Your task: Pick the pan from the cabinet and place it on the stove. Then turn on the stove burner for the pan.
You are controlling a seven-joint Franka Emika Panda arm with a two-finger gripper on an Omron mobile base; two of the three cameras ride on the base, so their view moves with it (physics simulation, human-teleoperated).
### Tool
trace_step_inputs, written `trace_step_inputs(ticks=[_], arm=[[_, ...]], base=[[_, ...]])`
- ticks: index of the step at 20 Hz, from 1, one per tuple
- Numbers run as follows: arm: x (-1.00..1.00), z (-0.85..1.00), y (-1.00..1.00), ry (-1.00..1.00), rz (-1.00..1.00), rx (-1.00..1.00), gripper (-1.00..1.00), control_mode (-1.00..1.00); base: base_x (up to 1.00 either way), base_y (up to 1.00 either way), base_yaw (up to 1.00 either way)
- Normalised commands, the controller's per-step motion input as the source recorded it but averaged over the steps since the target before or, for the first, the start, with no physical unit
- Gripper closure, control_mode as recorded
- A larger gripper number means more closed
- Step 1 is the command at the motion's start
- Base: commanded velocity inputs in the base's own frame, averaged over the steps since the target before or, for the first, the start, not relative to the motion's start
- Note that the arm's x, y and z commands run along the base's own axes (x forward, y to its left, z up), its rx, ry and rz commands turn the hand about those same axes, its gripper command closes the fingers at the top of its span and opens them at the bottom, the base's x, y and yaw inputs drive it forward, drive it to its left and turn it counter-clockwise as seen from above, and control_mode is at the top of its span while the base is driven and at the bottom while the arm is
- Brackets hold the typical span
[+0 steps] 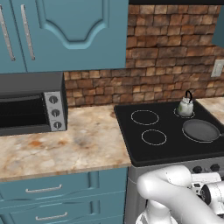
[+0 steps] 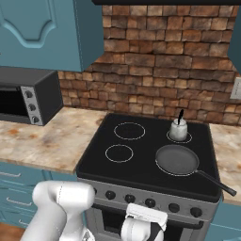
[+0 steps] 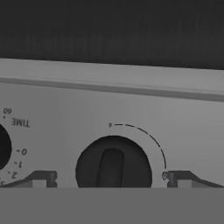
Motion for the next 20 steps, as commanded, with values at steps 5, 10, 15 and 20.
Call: trace_step_inputs(ticks=[5,10,15,20], arm=[[0.03,0.00,0.00,0.00,0.00,0.00,1.00,-1.00],[0.03,0.00,0.00,0.00,0.00,0.00,1.00,-1.00],[0.00,0.00,0.00,0.00,0.01,-0.16,1.00,-1.00],[0.00,0.00,0.00,0.00,0.01,-0.40,1.00,-1.00]], base=[[0.00,0.00,0.00],[0.00,0.00,0.00],[0.00,0.00,0.00],[0.00,0.00,0.00]])
